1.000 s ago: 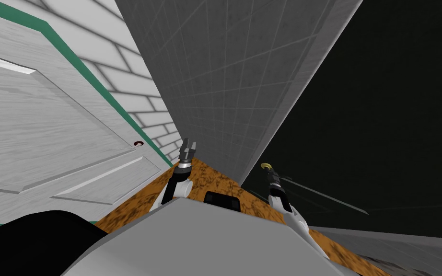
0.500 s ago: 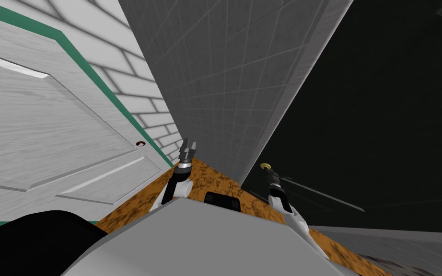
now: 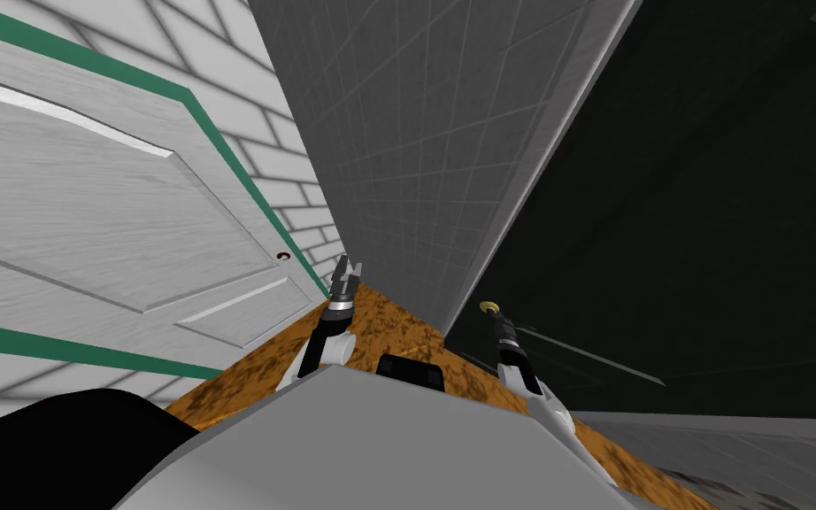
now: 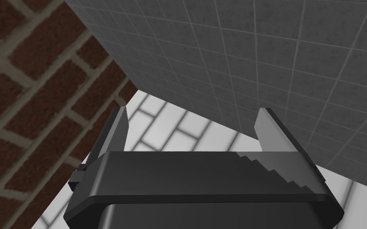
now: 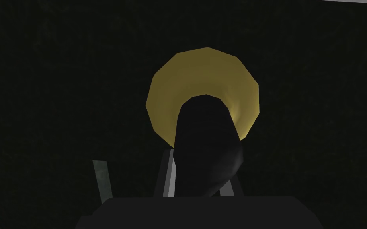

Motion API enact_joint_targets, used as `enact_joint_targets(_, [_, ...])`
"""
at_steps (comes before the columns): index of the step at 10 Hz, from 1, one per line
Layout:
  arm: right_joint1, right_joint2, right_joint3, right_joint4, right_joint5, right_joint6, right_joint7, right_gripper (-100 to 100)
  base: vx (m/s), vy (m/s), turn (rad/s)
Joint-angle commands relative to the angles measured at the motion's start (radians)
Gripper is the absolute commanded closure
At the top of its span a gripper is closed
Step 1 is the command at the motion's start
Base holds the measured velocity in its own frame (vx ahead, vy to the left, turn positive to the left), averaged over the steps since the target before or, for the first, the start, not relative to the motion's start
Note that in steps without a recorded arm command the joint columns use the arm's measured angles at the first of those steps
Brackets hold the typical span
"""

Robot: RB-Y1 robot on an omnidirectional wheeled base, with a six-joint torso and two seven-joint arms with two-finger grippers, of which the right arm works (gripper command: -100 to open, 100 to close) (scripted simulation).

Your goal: Pull the door open

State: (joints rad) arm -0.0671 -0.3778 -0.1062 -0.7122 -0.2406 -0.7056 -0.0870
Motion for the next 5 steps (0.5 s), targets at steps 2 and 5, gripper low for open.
enact_joint_targets(2, [0.009,-0.017,0.027,-0.005,0.011,-0.011,-0.029,100,-0.199,-0.058,0.116])
enact_joint_targets(5, [0.017,-0.034,0.054,-0.011,0.021,-0.019,-0.058,100,-0.193,-0.037,0.107])
